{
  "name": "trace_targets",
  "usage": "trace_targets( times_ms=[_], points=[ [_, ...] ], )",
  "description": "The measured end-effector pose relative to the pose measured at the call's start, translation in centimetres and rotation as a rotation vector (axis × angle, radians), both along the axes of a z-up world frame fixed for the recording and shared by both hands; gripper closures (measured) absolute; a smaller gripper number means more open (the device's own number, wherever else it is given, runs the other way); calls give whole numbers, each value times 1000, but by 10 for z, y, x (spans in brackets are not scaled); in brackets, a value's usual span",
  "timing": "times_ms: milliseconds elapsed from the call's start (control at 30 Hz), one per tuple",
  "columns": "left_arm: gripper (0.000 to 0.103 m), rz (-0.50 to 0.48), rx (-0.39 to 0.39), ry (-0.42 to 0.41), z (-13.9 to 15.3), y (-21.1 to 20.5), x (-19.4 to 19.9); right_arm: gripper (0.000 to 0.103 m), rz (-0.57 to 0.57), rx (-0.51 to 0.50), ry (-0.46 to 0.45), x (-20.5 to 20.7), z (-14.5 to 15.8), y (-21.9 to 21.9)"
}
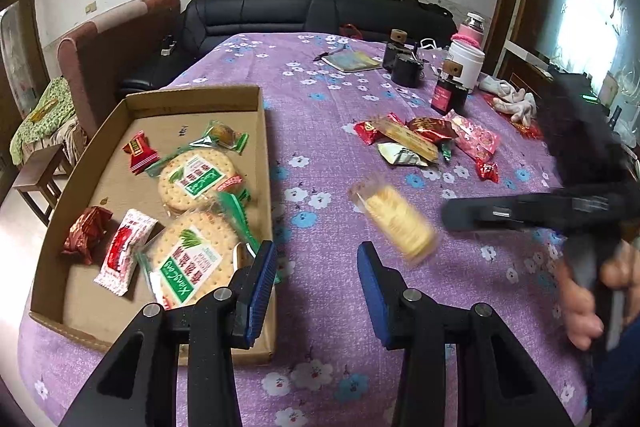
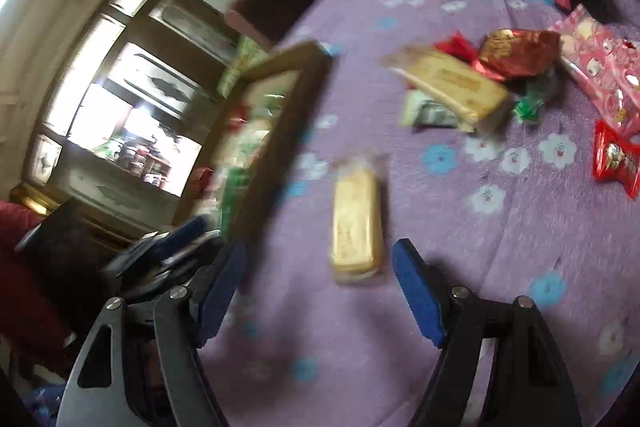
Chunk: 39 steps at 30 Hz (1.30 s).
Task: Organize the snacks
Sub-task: 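Move both tools back over the table toward the remaining snacks, then grasp the yellow sponge-cake packet with the left tool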
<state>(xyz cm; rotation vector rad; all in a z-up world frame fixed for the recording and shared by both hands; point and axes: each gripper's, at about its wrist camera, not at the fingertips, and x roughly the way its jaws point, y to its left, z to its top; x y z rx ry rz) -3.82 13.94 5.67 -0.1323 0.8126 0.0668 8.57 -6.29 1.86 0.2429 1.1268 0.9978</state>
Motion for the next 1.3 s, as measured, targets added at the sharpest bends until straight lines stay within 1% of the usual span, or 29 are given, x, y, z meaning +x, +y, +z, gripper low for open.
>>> trace_targets(
  times_ms=[67,100,133,200,233,267,300,333,400,433,467,500,533,567,600,633,700,800,900,933,967,1033,1067,1167,1300],
  points=[
    [59,7,-9,3,1,0,1,27,-100,-78,-137,-4,12,-13],
    [59,6,-19,8,1,-1,2,27,-149,-102,-182,-4,15,-20],
    [59,3,-29,15,0,-2,4,27,-193,-101,-201,-1,15,-29],
    [59,-7,-54,36,-1,-9,12,27,-245,-26,-164,6,10,-49],
    [55,-11,-60,46,-2,-13,16,27,-267,-2,-149,9,8,-56],
    [37,-10,-64,61,-3,-17,22,27,-287,3,-145,11,8,-64],
    [29,0,-60,82,-6,-23,32,27,-299,9,-152,12,9,-70],
    [25,1,-58,90,-8,-28,38,27,-306,14,-159,15,10,-73],
    [25,-15,-40,98,-12,-42,52,27,-322,22,-170,17,12,-81],
    [25,-7,0,105,-15,-51,60,27,-327,24,-177,19,14,-86],
    [25,-3,23,114,-19,-57,66,27,-338,22,-186,19,16,-87],
    [25,2,53,139,-27,-64,75,27,-343,16,-194,18,17,-87],
    [30,15,79,164,-34,-68,82,27,-345,4,-208,18,19,-86],
    [53,22,85,174,-39,-68,84,27,-348,-9,-227,18,21,-86],
    [67,18,72,183,-45,-69,87,27,-350,-23,-247,17,23,-85],
    [66,20,74,176,-48,-70,86,27,-350,-29,-257,16,24,-84],
    [66,12,116,143,-49,-73,82,27,-347,-30,-275,15,26,-83],
    [67,-16,78,133,-48,-66,67,27,-321,-47,-292,14,24,-78],
    [67,-27,117,110,-49,-55,48,27,-262,-82,-320,12,20,-63],
    [67,-21,110,105,-49,-51,45,27,-243,-96,-332,11,19,-57],
    [67,-17,85,106,-49,-47,46,27,-233,-110,-324,14,17,-50],
    [67,-13,53,106,-51,-42,47,27,-220,-114,-284,22,14,-40],
    [67,-13,58,105,-51,-43,47,27,-214,-114,-272,29,14,-34],
    [67,-9,59,96,-53,-44,49,27,-191,-148,-268,50,16,-14],
    [67,-6,63,92,-53,-44,49,27,-175,-173,-286,79,14,10]
  ],
)
